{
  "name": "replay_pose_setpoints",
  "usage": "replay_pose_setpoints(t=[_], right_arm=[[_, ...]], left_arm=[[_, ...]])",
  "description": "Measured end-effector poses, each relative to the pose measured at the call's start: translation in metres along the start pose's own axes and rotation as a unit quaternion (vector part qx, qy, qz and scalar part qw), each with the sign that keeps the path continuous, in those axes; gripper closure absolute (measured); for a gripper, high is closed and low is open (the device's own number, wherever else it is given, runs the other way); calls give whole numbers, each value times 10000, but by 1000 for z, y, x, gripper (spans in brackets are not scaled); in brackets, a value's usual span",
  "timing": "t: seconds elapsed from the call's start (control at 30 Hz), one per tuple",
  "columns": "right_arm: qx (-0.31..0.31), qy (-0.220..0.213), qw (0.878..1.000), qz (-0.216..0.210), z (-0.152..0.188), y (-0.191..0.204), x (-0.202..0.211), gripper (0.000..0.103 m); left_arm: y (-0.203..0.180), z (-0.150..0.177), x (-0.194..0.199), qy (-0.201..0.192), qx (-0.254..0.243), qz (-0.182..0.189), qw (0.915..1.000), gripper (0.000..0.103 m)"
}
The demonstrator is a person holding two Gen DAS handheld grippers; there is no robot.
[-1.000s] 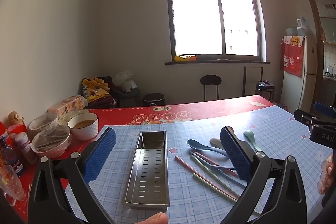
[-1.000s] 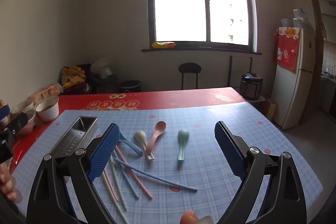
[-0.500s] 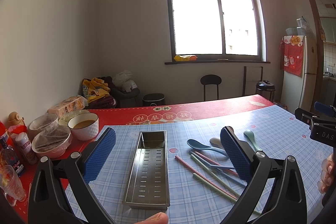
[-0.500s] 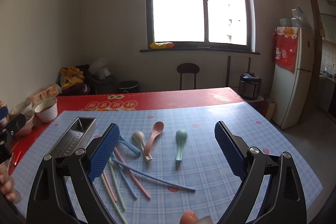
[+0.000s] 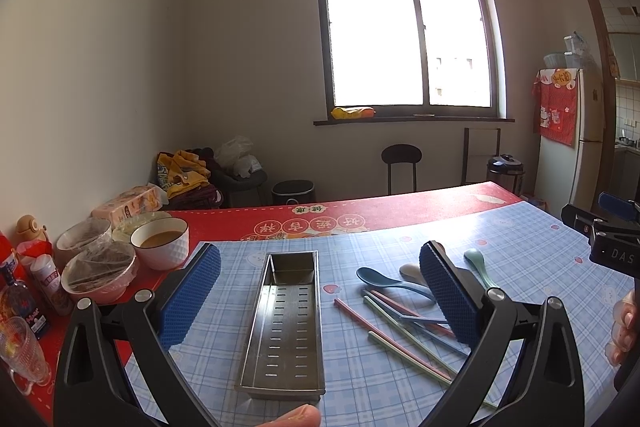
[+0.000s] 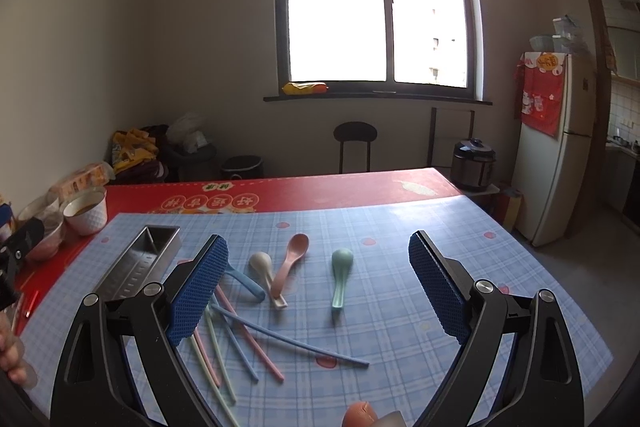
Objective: Organize utensils
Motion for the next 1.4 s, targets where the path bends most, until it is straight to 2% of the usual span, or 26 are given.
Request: replay_pose_setpoints(t=[0.77,1.4], right_arm=[[19,-114,9999,98,-8,0,7,14],[-12,-33,9999,119,-2,0,4,14]], left_arm=[[4,-8,6,-84,-17,4,10000,6],[-1,-6,4,-53,-30,48,10000,6]])
Point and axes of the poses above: each gripper's, at about its wrist camera, not at the fingertips, and x roughly against the way its jaws point, y to its left, z to its underside, the point moved 2 cm from there along -x, roughly the way its jaws point, and after that the axes turned 9 degrees about -x, right-handed, at the moved point
